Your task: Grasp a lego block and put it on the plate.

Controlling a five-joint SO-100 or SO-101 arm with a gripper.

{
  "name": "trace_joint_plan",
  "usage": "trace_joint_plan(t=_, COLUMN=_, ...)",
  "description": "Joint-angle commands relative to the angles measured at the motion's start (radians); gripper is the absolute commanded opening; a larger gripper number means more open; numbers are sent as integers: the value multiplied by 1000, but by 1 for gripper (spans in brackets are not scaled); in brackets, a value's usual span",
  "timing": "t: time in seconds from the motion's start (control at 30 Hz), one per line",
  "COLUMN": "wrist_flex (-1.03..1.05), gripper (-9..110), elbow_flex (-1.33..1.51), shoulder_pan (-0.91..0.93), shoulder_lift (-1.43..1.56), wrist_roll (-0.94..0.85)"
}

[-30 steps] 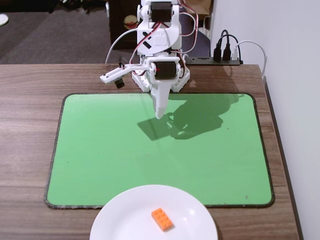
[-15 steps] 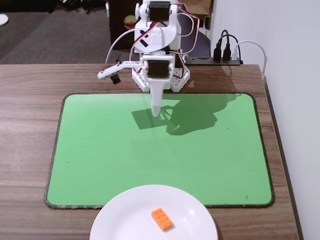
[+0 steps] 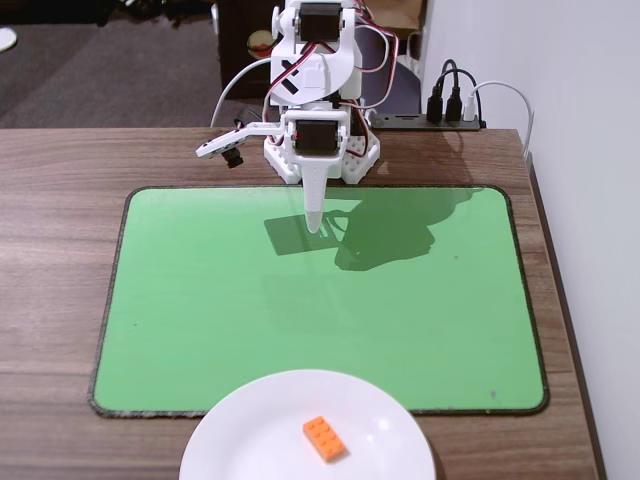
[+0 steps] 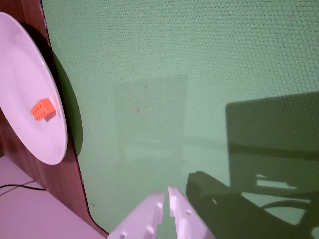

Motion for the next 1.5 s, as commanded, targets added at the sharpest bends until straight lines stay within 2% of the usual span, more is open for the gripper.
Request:
trace_joint_plan(t=0.0, wrist_flex=2, gripper=1, elbow_flex=-3, shoulder_pan=-5, shoulder_lift=-8, wrist_roll=-2)
trace_joint_plan(t=1.47, wrist_flex=2, gripper=1, elbow_flex=-3, shoulder_pan=-5, shoulder_lift=-8, wrist_roll=-2)
